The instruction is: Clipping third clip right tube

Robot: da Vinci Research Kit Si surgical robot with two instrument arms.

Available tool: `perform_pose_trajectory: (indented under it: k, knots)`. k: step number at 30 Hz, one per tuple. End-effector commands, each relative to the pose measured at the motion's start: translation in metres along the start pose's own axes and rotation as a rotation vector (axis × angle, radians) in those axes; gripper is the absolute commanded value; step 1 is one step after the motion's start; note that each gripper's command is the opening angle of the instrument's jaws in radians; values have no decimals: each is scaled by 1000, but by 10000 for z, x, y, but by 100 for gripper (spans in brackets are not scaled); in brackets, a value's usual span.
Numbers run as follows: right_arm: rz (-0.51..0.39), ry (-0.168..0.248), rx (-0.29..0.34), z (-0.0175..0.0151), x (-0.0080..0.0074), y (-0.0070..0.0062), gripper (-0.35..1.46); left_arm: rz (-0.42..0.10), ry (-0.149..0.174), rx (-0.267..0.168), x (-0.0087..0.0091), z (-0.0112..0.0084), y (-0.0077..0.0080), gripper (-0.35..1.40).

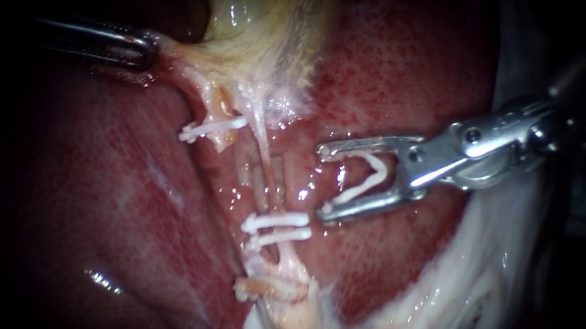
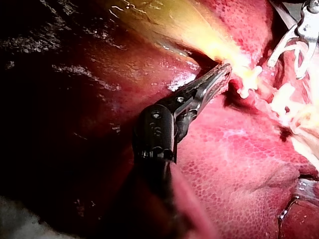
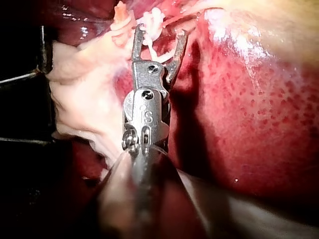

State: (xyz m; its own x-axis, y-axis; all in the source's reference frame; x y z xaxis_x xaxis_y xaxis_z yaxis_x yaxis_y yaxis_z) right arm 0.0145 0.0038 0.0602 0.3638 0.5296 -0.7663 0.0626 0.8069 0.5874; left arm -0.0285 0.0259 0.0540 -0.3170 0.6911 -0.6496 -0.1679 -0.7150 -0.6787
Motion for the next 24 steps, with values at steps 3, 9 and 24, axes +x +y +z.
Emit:
perform_pose_trajectory:
  k: [3,9,24]
  knots:
    - [64,40,17,14,-5,11,50,-1,0,1,0,0,0,-35]
    - [127,83,43,35,-7,32,50,-1,0,1,0,0,0,-35]
    - [283,241,155,60,3,43,50,0,0,2,-1,2,-1,-35]
